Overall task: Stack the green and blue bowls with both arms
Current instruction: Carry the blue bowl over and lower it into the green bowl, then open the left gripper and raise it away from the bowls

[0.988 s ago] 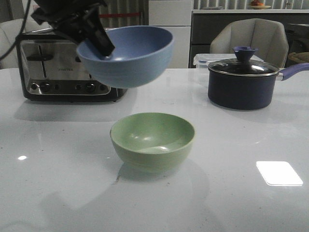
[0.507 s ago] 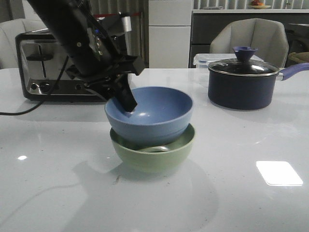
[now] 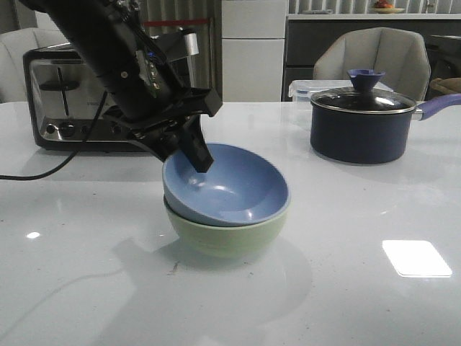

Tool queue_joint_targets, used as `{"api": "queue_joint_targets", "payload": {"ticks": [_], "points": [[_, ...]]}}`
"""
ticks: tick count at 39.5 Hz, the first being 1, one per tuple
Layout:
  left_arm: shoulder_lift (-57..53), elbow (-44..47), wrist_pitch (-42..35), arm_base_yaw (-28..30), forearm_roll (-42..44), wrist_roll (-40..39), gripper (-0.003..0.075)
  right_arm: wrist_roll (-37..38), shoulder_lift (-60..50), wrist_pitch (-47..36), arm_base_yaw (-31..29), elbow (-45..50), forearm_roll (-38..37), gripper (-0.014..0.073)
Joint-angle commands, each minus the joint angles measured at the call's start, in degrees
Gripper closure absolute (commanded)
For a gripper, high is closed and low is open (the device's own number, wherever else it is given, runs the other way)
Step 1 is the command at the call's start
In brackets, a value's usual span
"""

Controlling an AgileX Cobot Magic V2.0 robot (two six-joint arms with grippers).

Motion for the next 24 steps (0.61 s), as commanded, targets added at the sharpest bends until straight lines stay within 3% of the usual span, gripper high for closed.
{"api": "queue_joint_targets", "payload": {"ticks": [1,8,15,24], "points": [[-2.79,-2.01,-1.53,-0.51,-1.94,-0.06,0.0307,-0.38,-0.09,-3.97,-0.14,-1.53,-0.29,0.0226],[-2.79,-2.01,-1.65,-0.51,-1.94,-0.06,0.0207,-0.38,-0.09,-3.97,-0.14,-1.53,-0.29,0.0226],[-4.55,-3.62,1.88,-0.51,0.83,-0.06,0.0209,-0.38,-0.09,-3.97,-0.14,-1.53,-0.29,0.0226],[-14.94,-3.85,5.16,-0.51,2.77,-0.06,0.0209,-0.38,-0.09,-3.97,-0.14,-1.53,-0.29,0.0226]]}}
